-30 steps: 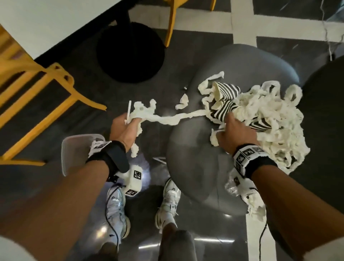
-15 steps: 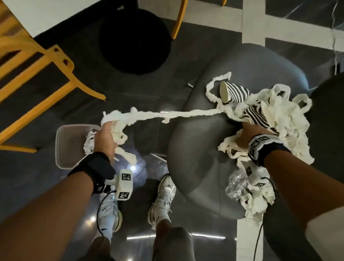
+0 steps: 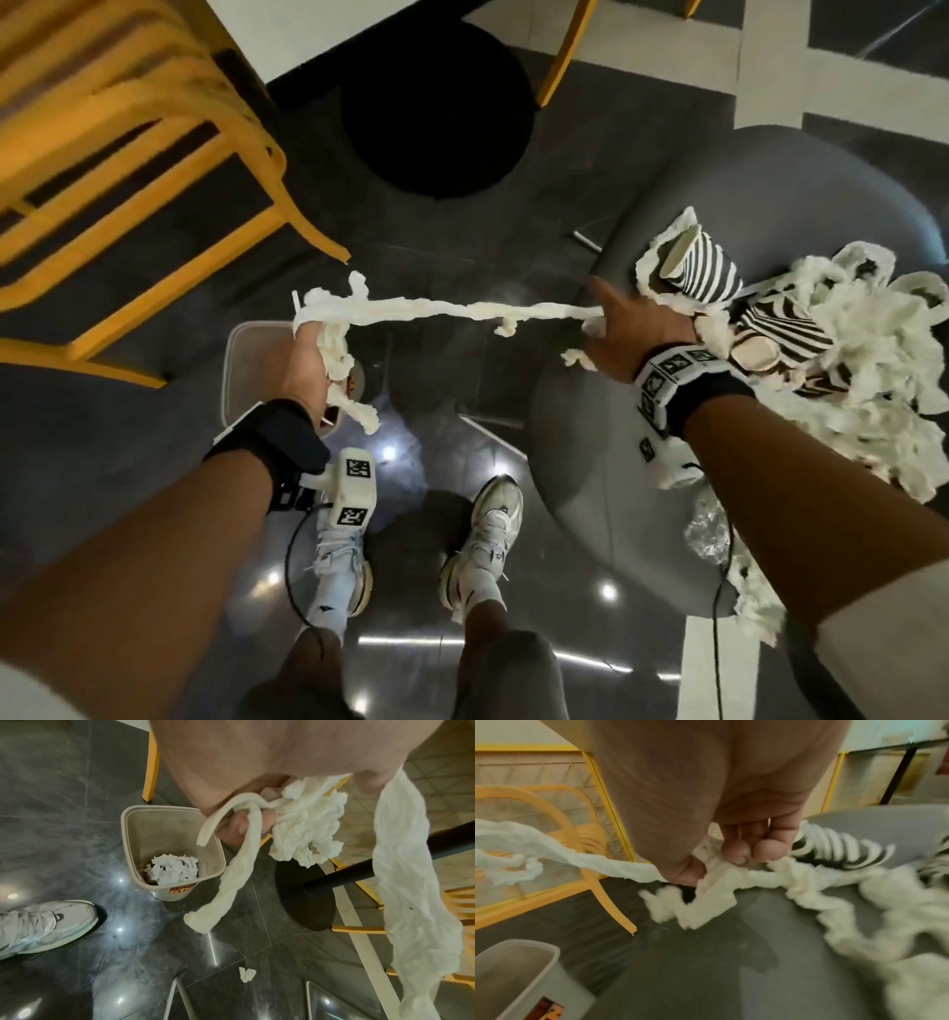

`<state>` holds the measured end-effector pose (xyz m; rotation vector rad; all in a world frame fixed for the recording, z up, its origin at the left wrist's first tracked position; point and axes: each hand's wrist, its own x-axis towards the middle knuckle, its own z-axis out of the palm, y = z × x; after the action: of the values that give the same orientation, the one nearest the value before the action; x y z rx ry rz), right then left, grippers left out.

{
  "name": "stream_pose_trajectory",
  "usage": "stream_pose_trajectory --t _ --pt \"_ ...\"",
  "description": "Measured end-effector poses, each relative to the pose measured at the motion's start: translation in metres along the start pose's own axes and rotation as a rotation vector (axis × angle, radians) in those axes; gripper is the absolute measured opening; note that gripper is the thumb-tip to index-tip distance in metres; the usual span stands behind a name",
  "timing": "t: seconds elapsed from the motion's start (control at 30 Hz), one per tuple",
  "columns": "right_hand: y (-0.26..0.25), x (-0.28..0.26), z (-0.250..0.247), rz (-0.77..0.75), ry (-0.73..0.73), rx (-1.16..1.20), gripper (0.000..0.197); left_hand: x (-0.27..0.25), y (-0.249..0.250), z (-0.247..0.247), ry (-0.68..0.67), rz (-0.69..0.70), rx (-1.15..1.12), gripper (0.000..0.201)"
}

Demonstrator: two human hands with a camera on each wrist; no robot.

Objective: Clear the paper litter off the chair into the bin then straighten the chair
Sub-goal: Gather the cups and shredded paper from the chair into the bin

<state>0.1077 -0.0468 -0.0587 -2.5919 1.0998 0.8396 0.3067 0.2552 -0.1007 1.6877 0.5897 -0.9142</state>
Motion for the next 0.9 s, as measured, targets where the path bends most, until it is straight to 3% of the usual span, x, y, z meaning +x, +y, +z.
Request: stream_pose_trajectory --t 0.1,0.17,0.27,0.33,0.4,0.47,0.57,0.7,0.8,0.9 --pt "-0.026 0.017 0.014 -0.006 -0.070 0.033 0.056 0.016 -0.015 -0.013 -0.041 0.023 0.022 0.067" --pt "-0.040 0.019 0.026 0.006 -0.063 0.060 0.043 0.007 -0.015 -0.013 0.015 0.055 0.119 0.073" --pt "-0.065 0.010 0.034 -0.061 -0.095 0.239 0.025 -0.013 -0.015 -0.003 0.015 0.126 0.267 0.059" --pt "-0.086 -0.006 0.034 -0.151 -0.137 0.427 0.015 -0.019 -0.019 0.012 -0.088 0.142 0.320 0.055" --pt "-0.105 -0.022 0.032 -0.277 -0.158 0.577 0.008 -0.026 -0.022 0.034 -0.214 0.085 0.370 0.067" --pt "-0.118 -0.031 0.034 -0.394 -0.213 0.656 0.014 -0.032 -0.026 0.060 -0.384 -0.019 0.369 0.083" --pt "-0.123 -0.033 0.043 -0.400 -0.235 0.752 0.021 -0.050 -0.023 0.091 -0.566 -0.111 0.280 0.083" --pt "-0.107 -0.034 0.052 -0.274 -0.141 0.802 0.026 -0.064 -0.026 0.108 -0.434 0.057 0.369 0.045" --pt "-0.105 -0.035 0.063 -0.195 -0.126 0.788 0.030 -0.059 -0.034 0.099 -0.344 0.131 0.390 0.037" --pt "-0.121 -0.039 0.077 -0.201 -0.222 0.868 0.040 -0.043 -0.042 0.072 -0.231 0.151 0.430 0.029"
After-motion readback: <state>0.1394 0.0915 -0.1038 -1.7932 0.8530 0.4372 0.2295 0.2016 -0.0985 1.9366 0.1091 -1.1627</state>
